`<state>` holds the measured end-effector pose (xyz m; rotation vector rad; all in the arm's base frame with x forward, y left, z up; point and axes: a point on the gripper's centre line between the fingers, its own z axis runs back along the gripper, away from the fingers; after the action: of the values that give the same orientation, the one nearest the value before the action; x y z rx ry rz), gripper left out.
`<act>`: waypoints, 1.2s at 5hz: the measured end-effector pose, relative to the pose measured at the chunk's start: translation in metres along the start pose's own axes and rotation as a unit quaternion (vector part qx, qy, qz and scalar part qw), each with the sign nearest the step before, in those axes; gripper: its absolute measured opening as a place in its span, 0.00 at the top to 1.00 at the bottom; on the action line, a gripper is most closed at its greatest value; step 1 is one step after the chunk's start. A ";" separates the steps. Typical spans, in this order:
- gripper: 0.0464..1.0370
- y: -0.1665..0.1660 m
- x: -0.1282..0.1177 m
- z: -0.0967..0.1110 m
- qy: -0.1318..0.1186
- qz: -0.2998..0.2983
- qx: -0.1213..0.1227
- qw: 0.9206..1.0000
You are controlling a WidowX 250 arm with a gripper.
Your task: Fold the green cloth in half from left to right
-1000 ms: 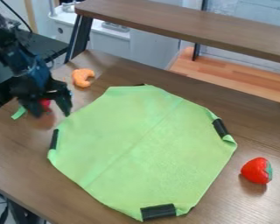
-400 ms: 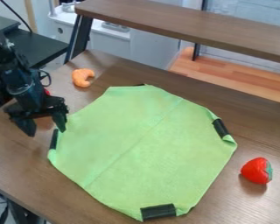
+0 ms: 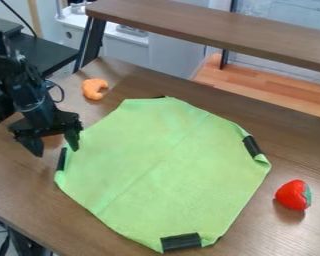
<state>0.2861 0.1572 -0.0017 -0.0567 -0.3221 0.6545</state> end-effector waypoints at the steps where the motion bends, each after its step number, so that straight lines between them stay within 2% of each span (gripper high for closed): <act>1: 0.04 0.001 0.002 0.000 -0.006 0.019 0.004 1.000; 2: 0.04 -0.001 0.001 -0.001 -0.006 0.020 0.012 1.000; 3: 0.04 0.001 -0.005 -0.009 0.010 0.026 0.031 0.999; 4: 0.07 0.002 -0.005 -0.010 0.014 0.019 0.044 0.999; 6: 0.68 0.001 -0.006 -0.013 0.000 0.000 0.047 0.999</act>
<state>0.2850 0.1548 -0.0159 0.0339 -0.2910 0.6683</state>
